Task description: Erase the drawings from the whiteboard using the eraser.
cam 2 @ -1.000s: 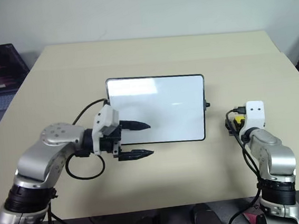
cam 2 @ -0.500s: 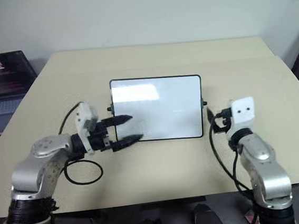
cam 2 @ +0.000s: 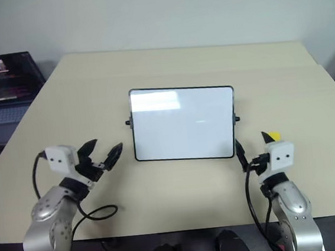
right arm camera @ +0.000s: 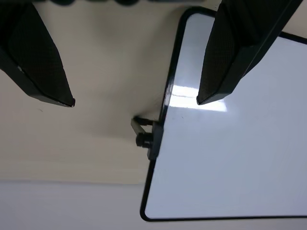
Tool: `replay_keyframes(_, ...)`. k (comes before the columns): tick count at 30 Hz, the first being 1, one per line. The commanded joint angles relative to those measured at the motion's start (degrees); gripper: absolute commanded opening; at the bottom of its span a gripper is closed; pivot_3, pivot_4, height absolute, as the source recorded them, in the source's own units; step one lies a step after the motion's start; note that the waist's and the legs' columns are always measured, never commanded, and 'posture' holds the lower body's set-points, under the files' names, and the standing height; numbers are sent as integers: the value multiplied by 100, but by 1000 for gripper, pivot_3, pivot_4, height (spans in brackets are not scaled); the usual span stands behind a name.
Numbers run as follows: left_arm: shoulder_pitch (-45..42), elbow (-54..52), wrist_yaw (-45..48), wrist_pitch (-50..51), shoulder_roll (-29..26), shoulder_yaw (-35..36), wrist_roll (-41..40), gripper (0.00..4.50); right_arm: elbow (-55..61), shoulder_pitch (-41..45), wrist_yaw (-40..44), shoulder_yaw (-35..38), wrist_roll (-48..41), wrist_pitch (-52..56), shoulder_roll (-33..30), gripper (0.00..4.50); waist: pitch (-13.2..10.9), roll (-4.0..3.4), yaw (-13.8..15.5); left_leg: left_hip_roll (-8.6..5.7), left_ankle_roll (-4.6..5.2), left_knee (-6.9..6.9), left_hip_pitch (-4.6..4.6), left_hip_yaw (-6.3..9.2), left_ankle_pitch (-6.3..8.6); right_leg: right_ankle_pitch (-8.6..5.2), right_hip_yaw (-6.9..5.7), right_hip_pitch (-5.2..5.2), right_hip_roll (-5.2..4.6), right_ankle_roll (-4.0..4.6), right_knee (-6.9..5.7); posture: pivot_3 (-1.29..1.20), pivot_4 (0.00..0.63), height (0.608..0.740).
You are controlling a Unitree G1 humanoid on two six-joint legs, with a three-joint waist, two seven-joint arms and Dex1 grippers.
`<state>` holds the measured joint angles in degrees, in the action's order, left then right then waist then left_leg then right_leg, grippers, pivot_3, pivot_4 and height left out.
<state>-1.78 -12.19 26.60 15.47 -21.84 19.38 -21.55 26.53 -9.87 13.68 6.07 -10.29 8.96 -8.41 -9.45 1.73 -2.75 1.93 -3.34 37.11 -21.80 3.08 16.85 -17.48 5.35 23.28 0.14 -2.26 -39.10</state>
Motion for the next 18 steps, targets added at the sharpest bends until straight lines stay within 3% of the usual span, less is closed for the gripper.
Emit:
replay_keyframes(1, 393, -400, -559, -260, 198, 304, 192, 4500, 186, -375, -138, 271, -66, -364, 97, 4462, 38, -7, 53, 0, -1, -2, 0, 1, 1, -1, 0, 0, -1, 1, 2, 0, 150, 740)
replay_keyframes(7, 1141, -614, -568, -505, 380, -42, 439, 4500, 194, -949, -101, 136, 27, -613, 108, 4462, 85, -16, 90, -8, -6, -3, 14, -4, 4, -8, 1, -17, 2, 9, 1, 0, 150, 740)
replay_keyframes(10, 1098, -587, -669, -527, 454, -189, 497, 4500, 226, -1109, -56, 65, 68, -644, 36, 4462, 94, -19, 100, -8, -6, -3, 31, -4, 3, -13, -4, -39, 14, 17, -2, 0, 150, 740)
replay_keyframes(14, 938, -465, -750, -563, 504, -388, 608, 4500, 274, -1217, -36, 175, 57, -609, -114, 4462, 101, -20, 97, -21, -18, -6, 130, -17, 27, -48, -1, -145, 27, 7, 11, 0, 150, 740)
replay_keyframes(18, 777, -262, -791, -596, 517, -471, 654, 4500, 325, -1277, -6, 279, 35, -516, -260, 4462, 105, -16, 98, -18, -38, -4, 136, -6, 48, -81, -5, -156, 26, 12, 9, 0, 150, 740)
